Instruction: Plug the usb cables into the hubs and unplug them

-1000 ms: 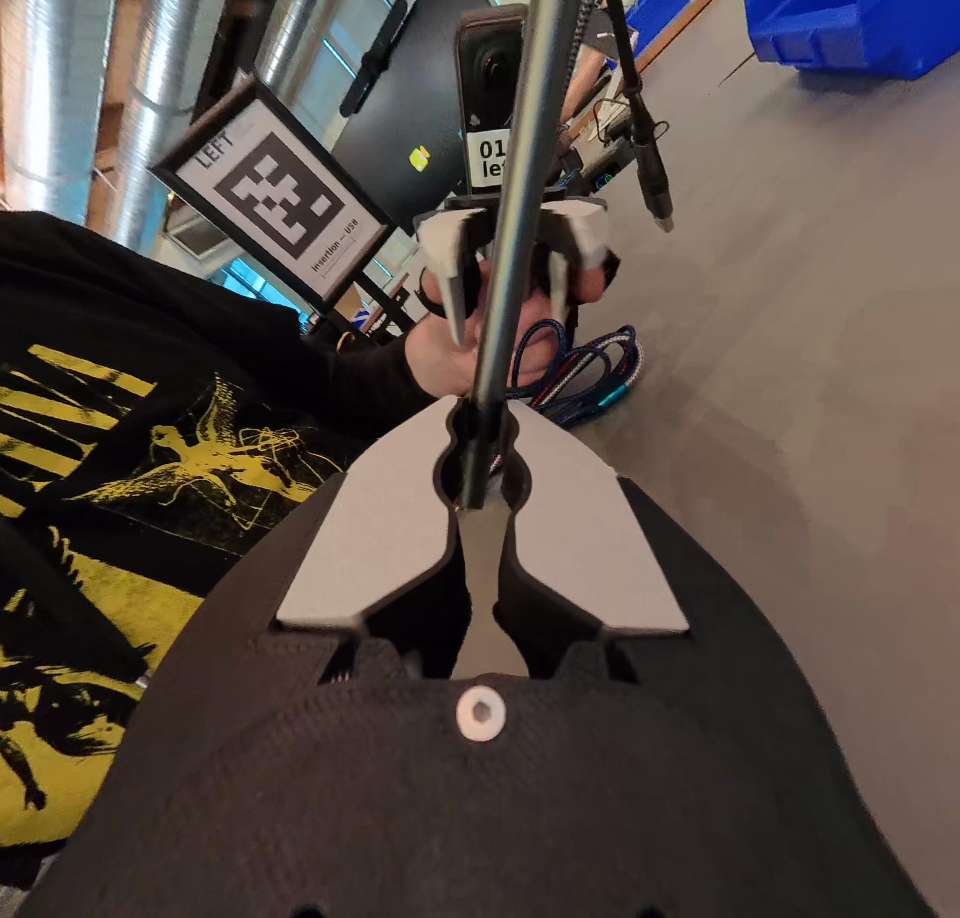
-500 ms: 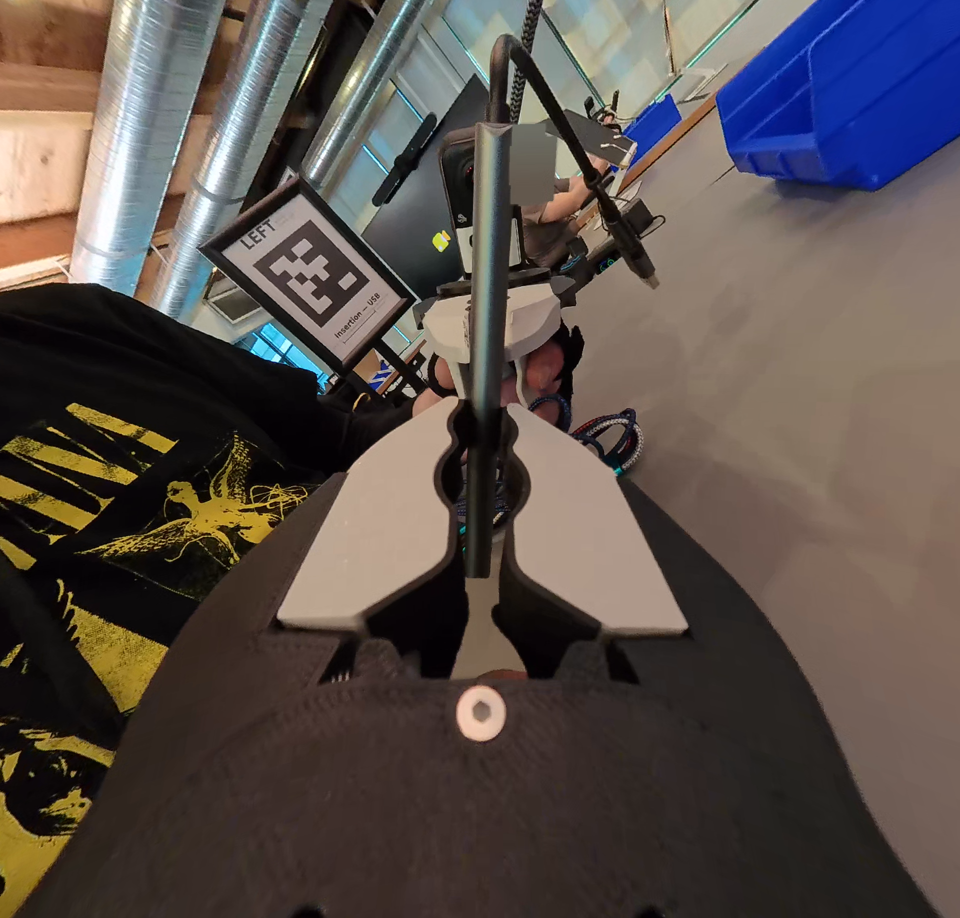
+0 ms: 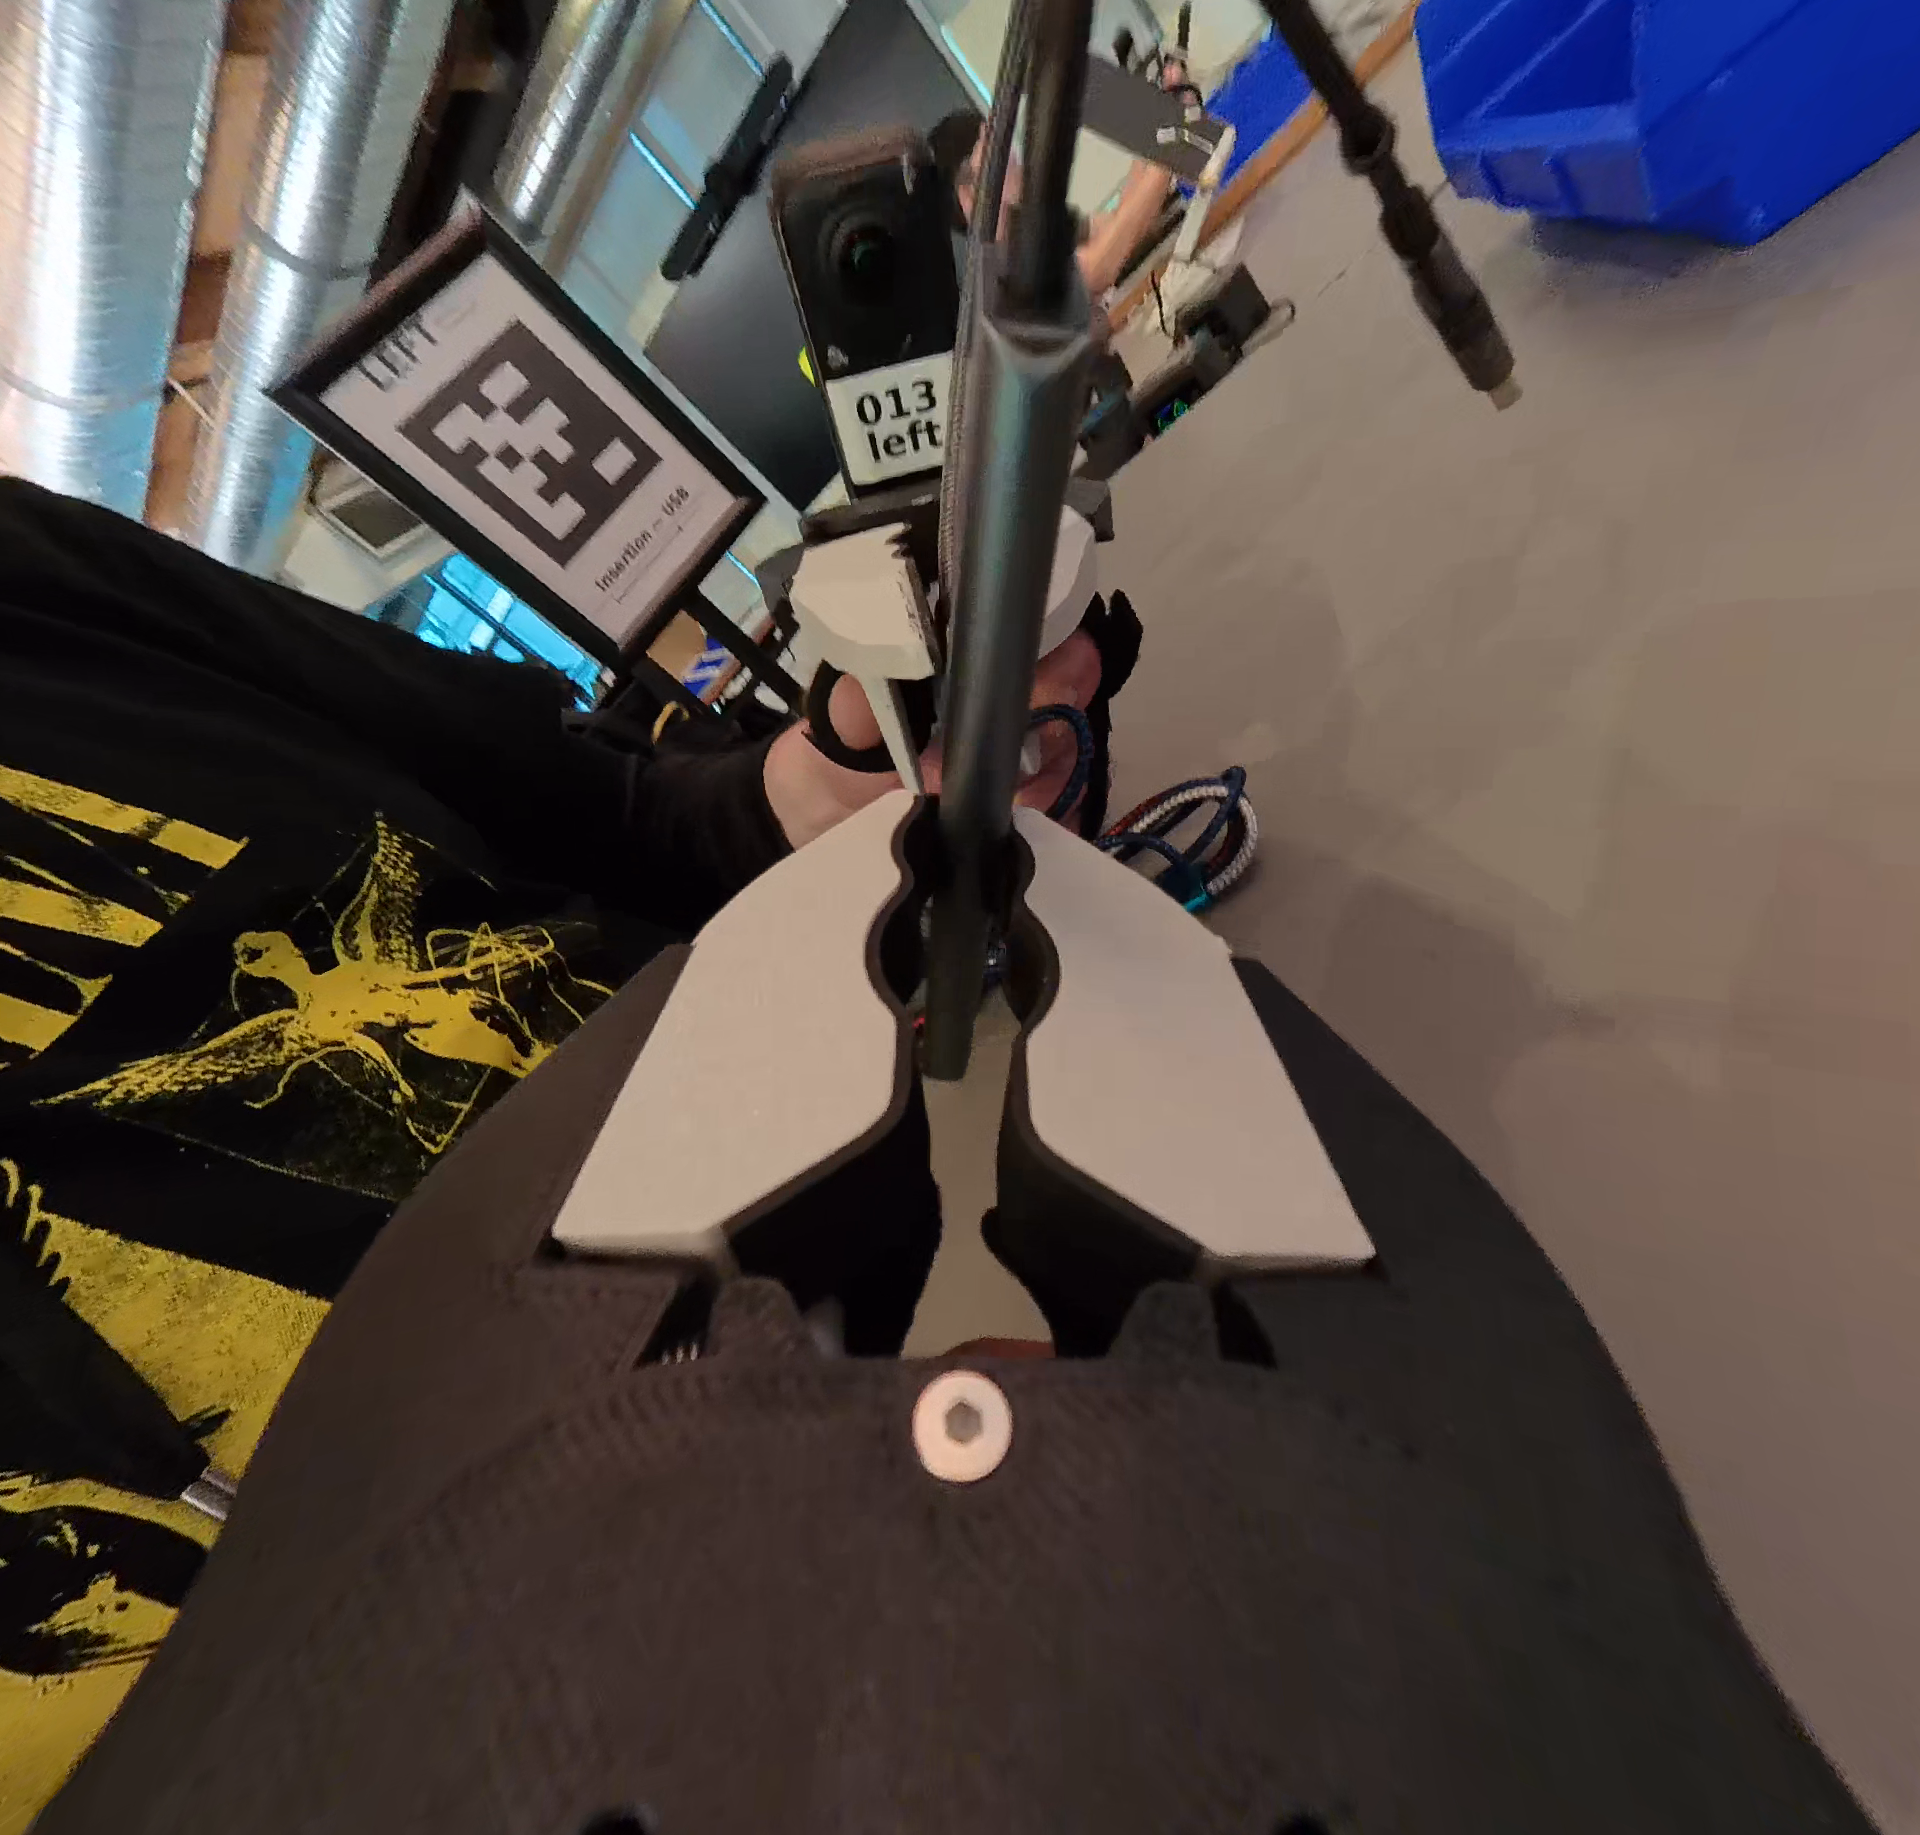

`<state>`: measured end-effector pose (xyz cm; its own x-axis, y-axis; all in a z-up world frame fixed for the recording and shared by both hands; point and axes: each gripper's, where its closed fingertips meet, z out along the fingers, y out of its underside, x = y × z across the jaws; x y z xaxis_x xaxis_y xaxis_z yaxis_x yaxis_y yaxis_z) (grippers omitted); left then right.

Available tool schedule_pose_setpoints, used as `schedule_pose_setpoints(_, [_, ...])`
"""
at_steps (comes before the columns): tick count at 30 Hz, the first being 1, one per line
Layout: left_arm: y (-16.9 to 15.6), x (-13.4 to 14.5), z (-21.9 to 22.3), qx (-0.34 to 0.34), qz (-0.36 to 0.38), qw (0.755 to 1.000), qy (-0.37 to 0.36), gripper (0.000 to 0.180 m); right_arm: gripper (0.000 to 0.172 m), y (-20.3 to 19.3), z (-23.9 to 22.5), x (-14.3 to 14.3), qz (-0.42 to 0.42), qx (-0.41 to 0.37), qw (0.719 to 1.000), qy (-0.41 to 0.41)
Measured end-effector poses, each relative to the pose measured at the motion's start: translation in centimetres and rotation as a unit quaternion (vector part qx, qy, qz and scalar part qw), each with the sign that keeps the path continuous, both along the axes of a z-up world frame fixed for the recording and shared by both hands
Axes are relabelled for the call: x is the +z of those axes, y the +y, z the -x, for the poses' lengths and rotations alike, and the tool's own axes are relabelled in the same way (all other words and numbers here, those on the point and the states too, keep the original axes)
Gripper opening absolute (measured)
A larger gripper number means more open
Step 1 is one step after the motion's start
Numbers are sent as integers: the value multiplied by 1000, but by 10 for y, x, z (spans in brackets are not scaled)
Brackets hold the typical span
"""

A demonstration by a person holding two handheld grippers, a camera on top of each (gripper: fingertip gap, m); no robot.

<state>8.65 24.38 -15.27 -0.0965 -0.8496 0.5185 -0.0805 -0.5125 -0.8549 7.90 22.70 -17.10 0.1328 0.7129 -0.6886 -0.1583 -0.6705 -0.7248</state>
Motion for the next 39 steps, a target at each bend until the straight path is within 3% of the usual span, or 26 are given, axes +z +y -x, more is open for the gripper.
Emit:
schedule_pose_setpoints(4, [-8, 2, -2, -22, -35, 999, 17, 9, 9, 7, -6, 19, -16, -20, 997, 74])
schedule_pose_setpoints(7, [-4, -3, 2, -27, -8, 999, 25, 9, 10, 10, -4, 13, -23, -27, 999, 40])
schedule_pose_setpoints(13, [29, 7, 32, 44, -39, 997, 55, 48, 10, 33, -18, 21, -13, -65, 993, 93])
schedule_pose_setpoints(18, [84, 40, 93, 137, -91, 984, 68, 46, 10, 50, -33, 27, -19, -82, 989, 122])
schedule_pose_setpoints(22, [156, 51, 146, 242, -158, 946, 143, 44, 10, 57, -40, 29, -25, -78, 988, 131])
schedule_pose_setpoints(27, [196, 65, 173, 276, -165, 937, 134, 43, 10, 56, -44, 30, -26, -70, 988, 138])
schedule_pose_setpoints(34, [199, 26, 167, 271, -154, 940, 140, 35, 10, 44, -44, 31, -52, -53, 989, 125])
schedule_pose_setpoints(39, [175, -14, 154, 262, -135, 946, 135, 36, 11, 41, -56, 36, -55, -55, 985, 155])
